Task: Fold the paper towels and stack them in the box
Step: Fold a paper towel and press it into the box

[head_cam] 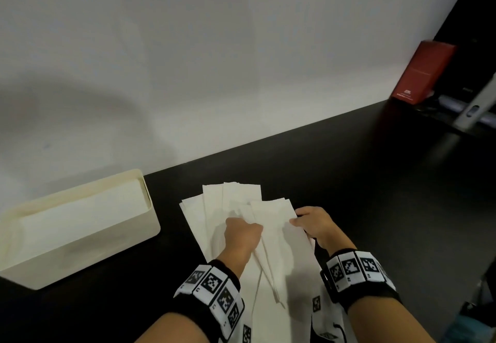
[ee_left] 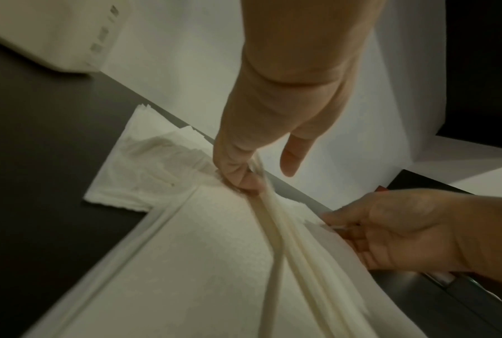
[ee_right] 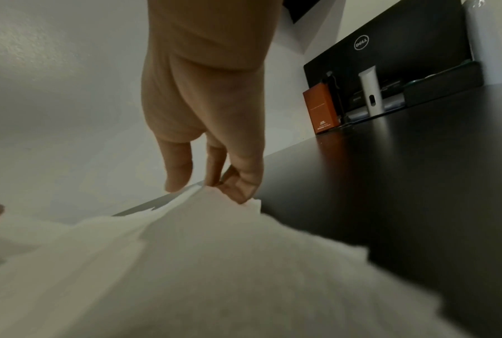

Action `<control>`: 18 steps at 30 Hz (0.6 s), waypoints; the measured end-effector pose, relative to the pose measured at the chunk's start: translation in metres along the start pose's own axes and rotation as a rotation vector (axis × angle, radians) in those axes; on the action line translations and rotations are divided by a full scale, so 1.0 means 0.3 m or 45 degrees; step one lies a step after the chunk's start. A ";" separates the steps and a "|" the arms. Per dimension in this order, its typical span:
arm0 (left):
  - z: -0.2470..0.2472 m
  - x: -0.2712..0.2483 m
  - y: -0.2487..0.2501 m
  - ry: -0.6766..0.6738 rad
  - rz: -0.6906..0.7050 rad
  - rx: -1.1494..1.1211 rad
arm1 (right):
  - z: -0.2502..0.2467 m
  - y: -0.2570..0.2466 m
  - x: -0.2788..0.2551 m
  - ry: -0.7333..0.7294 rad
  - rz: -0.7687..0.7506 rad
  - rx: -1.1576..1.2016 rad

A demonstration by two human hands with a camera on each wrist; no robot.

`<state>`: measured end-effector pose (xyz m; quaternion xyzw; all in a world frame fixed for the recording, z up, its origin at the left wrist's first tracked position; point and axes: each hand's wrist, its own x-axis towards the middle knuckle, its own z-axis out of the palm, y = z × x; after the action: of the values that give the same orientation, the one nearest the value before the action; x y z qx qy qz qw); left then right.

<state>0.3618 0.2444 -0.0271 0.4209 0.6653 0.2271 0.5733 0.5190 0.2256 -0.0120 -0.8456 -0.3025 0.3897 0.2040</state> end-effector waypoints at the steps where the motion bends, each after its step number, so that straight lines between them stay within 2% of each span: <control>1: 0.007 0.003 -0.004 0.001 0.007 -0.002 | -0.001 0.000 0.004 0.015 -0.011 0.002; 4: 0.011 -0.004 -0.005 -0.022 0.038 0.019 | 0.002 -0.005 -0.003 0.030 -0.026 -0.042; 8: 0.014 -0.017 0.000 -0.046 0.057 0.053 | 0.037 -0.011 -0.027 -0.075 -0.127 -0.034; 12: 0.011 -0.021 0.007 -0.053 0.078 0.083 | 0.054 -0.013 -0.039 -0.036 -0.208 -0.043; 16: 0.009 -0.021 0.003 -0.042 0.151 0.094 | 0.067 -0.021 -0.054 -0.148 -0.320 -0.148; 18: 0.004 -0.017 -0.002 -0.041 0.204 0.107 | 0.062 -0.027 -0.061 -0.118 -0.320 -0.116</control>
<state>0.3626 0.2398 -0.0248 0.5000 0.6291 0.2375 0.5457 0.4923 0.2213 -0.0088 -0.7906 -0.4324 0.3855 0.1983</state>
